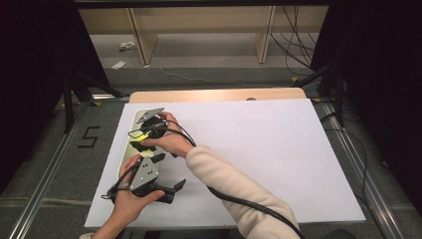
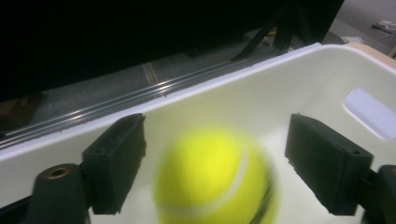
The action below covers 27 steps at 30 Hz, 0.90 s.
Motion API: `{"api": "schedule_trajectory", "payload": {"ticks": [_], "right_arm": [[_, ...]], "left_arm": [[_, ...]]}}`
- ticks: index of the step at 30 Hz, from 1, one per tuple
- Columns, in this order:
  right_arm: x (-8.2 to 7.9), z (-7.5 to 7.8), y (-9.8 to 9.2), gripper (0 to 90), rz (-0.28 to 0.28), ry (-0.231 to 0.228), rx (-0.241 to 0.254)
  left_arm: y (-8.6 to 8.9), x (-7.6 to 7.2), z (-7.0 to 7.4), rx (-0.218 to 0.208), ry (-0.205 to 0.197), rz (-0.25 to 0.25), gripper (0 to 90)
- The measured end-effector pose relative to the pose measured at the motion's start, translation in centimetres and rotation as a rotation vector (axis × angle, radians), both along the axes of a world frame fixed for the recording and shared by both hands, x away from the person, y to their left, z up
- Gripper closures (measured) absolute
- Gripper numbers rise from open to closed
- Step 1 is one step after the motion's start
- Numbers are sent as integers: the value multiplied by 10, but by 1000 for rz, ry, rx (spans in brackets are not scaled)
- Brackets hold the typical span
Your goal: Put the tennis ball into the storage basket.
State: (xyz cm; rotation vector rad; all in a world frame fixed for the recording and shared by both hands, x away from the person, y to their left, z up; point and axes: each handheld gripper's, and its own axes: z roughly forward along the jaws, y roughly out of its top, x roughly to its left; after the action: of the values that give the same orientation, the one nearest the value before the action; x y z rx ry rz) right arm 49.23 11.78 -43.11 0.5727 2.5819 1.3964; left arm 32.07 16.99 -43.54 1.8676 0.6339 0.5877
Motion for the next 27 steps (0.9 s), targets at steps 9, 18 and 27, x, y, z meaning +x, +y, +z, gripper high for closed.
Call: {"api": "schedule_trajectory", "payload": {"ticks": [9, 18, 27], "right_arm": [[1, 6, -5, 162, -7, -32, -2], [0, 9, -14, 163, -8, -38, 13], [-4, 14, -31, 164, -15, -51, 22]], "left_arm": [[0, 0, 0, 3, -2, -3, 0], [0, 0, 0, 6, -3, -2, 0], [0, 0, 0, 5, -4, -2, 0]]}}
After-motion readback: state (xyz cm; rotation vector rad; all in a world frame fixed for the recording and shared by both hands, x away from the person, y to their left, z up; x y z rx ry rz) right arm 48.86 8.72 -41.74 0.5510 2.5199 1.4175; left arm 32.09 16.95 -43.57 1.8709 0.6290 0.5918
